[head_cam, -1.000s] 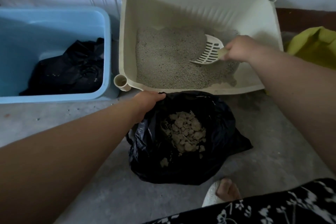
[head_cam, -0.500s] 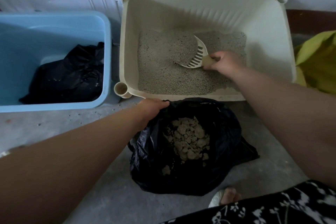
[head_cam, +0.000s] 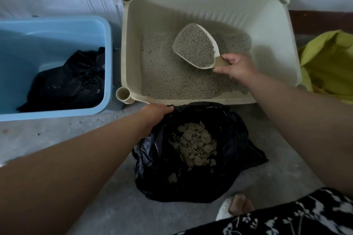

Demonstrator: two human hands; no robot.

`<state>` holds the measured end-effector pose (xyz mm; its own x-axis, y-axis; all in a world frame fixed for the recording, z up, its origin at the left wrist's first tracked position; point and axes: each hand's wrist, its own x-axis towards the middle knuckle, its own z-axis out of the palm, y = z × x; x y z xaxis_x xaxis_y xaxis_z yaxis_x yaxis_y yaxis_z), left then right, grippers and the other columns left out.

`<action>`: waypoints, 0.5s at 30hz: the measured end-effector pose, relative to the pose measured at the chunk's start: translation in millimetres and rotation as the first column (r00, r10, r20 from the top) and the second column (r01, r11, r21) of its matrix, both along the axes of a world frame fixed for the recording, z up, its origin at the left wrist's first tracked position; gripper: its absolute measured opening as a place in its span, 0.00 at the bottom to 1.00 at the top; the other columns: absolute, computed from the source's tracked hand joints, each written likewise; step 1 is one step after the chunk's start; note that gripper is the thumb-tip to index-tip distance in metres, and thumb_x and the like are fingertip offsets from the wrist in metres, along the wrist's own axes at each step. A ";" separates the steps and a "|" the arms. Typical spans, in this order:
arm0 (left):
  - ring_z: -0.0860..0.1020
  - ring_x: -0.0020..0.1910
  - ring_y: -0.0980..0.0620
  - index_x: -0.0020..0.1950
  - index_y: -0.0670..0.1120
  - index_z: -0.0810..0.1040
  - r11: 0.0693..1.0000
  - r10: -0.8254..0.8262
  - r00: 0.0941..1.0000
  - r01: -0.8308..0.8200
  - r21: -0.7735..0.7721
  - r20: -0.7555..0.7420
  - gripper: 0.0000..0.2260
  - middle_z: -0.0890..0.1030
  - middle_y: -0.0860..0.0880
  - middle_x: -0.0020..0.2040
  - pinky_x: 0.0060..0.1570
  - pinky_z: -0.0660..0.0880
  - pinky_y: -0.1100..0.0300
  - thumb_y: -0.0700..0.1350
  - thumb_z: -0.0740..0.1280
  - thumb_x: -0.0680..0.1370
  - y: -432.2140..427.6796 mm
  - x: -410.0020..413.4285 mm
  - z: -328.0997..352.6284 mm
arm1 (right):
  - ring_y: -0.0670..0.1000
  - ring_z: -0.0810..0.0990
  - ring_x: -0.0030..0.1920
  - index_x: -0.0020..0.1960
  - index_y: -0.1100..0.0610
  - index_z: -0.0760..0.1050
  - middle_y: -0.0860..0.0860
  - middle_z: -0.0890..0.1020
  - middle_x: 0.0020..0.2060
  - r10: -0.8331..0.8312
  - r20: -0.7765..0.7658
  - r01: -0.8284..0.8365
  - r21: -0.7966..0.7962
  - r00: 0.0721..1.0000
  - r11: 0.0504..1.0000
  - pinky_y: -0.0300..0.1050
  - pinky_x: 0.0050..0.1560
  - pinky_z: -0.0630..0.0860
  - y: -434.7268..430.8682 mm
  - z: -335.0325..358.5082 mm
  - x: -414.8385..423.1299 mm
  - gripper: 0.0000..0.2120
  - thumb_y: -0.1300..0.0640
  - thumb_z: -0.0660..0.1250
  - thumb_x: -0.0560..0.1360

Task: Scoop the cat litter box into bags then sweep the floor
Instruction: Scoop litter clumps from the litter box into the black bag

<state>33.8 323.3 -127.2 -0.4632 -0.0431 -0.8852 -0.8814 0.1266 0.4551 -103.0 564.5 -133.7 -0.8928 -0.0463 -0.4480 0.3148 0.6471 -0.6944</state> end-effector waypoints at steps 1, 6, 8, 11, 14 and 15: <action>0.79 0.57 0.43 0.60 0.44 0.79 1.000 0.001 1.000 -0.001 -0.002 0.001 0.14 0.81 0.43 0.58 0.63 0.73 0.51 0.49 0.68 0.77 0.3 0.1 0.4 | 0.40 0.74 0.38 0.68 0.55 0.72 0.54 0.77 0.63 -0.011 -0.005 0.011 -0.007 1.000 1.000 0.36 0.41 0.71 -0.5 0.7 0.1 0.34 0.52 0.78 0.64; 0.79 0.58 0.43 0.60 0.44 0.79 1.000 0.002 1.000 -0.002 -0.015 -0.005 0.15 0.81 0.43 0.58 0.64 0.73 0.49 0.49 0.69 0.76 0.3 0.6 1.0 | 0.42 0.74 0.35 0.70 0.55 0.70 0.54 0.78 0.62 -0.058 -0.030 0.057 -0.020 0.998 0.998 0.38 0.36 0.72 -4.2 6.5 2.5 0.35 0.53 0.78 0.66; 0.79 0.58 0.43 0.60 0.45 0.79 1.000 -0.002 1.000 0.002 -0.030 -0.009 0.15 0.80 0.43 0.58 0.64 0.73 0.49 0.49 0.69 0.76 0.2 0.5 0.9 | 0.43 0.74 0.34 0.70 0.54 0.70 0.54 0.77 0.62 -0.062 -0.035 0.062 -0.019 0.997 0.998 0.39 0.37 0.73 -4.8 8.0 2.9 0.34 0.53 0.77 0.66; 0.79 0.57 0.43 0.60 0.45 0.80 1.000 0.000 1.000 0.000 -0.016 -0.011 0.15 0.81 0.43 0.58 0.64 0.73 0.49 0.49 0.69 0.76 0.7 0.6 0.8 | 0.43 0.75 0.33 0.70 0.55 0.70 0.54 0.77 0.63 -0.077 -0.061 0.075 -0.028 0.995 0.997 0.37 0.35 0.74 -3.6 8.8 1.9 0.35 0.53 0.77 0.66; 0.79 0.57 0.43 0.60 0.44 0.80 1.000 0.011 1.000 -0.011 -0.015 -0.015 0.14 0.81 0.42 0.58 0.63 0.74 0.50 0.48 0.69 0.77 1.5 1.3 2.7 | 0.41 0.74 0.33 0.70 0.56 0.70 0.54 0.77 0.63 -0.082 -0.078 0.080 -0.031 0.994 0.996 0.32 0.30 0.72 -1.9 8.7 0.1 0.35 0.54 0.78 0.66; 0.79 0.56 0.43 0.60 0.44 0.79 1.000 0.012 1.000 -0.012 -0.011 -0.013 0.14 0.81 0.42 0.57 0.62 0.74 0.51 0.48 0.68 0.77 1.8 1.4 3.5 | 0.40 0.75 0.33 0.70 0.56 0.69 0.54 0.77 0.63 -0.080 -0.079 0.078 -0.030 0.994 0.996 0.31 0.30 0.72 -1.6 9.3 -0.7 0.35 0.54 0.78 0.66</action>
<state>35.2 325.0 -123.8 -0.4743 -0.0587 -0.8784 -0.8768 0.1208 0.4654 -103.8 563.0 -124.4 -0.9272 0.0149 -0.3744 0.3070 0.6029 -0.7363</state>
